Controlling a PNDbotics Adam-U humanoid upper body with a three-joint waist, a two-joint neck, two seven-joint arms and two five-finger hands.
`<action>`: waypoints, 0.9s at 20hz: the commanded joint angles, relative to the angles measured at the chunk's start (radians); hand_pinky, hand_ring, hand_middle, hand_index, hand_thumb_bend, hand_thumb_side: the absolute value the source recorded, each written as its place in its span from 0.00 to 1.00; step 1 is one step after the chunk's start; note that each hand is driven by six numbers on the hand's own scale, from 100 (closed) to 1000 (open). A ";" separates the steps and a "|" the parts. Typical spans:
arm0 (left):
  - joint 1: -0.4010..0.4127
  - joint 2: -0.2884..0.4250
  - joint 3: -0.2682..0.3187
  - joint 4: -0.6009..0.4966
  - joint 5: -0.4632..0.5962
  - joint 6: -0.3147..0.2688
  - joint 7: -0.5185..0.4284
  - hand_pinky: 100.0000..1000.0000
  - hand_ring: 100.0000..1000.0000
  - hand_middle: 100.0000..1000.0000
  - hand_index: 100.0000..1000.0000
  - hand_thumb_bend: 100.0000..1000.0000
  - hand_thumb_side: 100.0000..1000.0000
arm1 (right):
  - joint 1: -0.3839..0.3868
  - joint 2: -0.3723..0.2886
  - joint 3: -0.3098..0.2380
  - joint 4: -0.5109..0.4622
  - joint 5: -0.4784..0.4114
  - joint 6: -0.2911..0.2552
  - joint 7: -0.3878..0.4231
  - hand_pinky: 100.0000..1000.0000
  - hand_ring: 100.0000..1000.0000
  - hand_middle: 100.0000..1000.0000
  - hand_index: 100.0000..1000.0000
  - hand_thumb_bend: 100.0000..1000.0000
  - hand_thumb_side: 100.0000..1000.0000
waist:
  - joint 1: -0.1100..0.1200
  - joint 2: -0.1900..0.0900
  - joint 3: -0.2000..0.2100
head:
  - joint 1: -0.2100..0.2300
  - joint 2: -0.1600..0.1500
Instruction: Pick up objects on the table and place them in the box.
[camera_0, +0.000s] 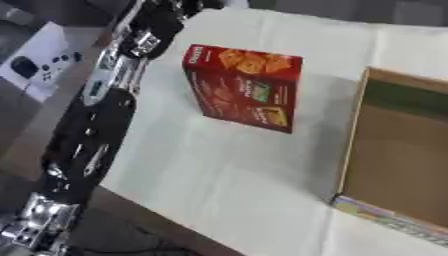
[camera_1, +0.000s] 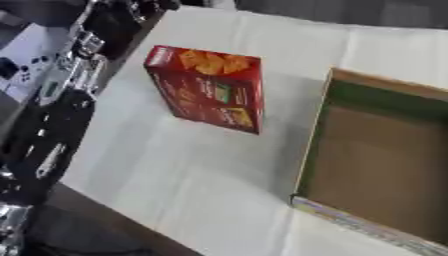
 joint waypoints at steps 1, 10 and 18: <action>-0.008 0.031 0.022 0.011 -0.031 -0.189 -0.162 0.73 1.00 1.00 0.99 0.17 0.33 | 0.017 -0.029 -0.003 0.001 -0.004 0.007 -0.001 0.25 0.46 0.60 0.74 0.00 1.00 | 0.001 -0.007 0.001 | -0.001 0.000; 0.007 0.032 0.048 0.079 -0.150 -0.239 -0.100 0.63 0.98 1.00 0.98 0.19 0.30 | 0.017 -0.031 -0.003 -0.002 -0.004 0.007 0.001 0.25 0.46 0.60 0.74 0.00 1.00 | 0.003 -0.003 0.001 | -0.007 0.000; 0.019 0.029 0.054 0.127 -0.229 -0.274 -0.067 0.62 0.97 1.00 0.97 0.15 0.41 | 0.016 -0.031 -0.003 -0.006 -0.003 0.005 0.002 0.25 0.46 0.60 0.74 0.00 1.00 | 0.004 0.000 0.000 | -0.011 0.000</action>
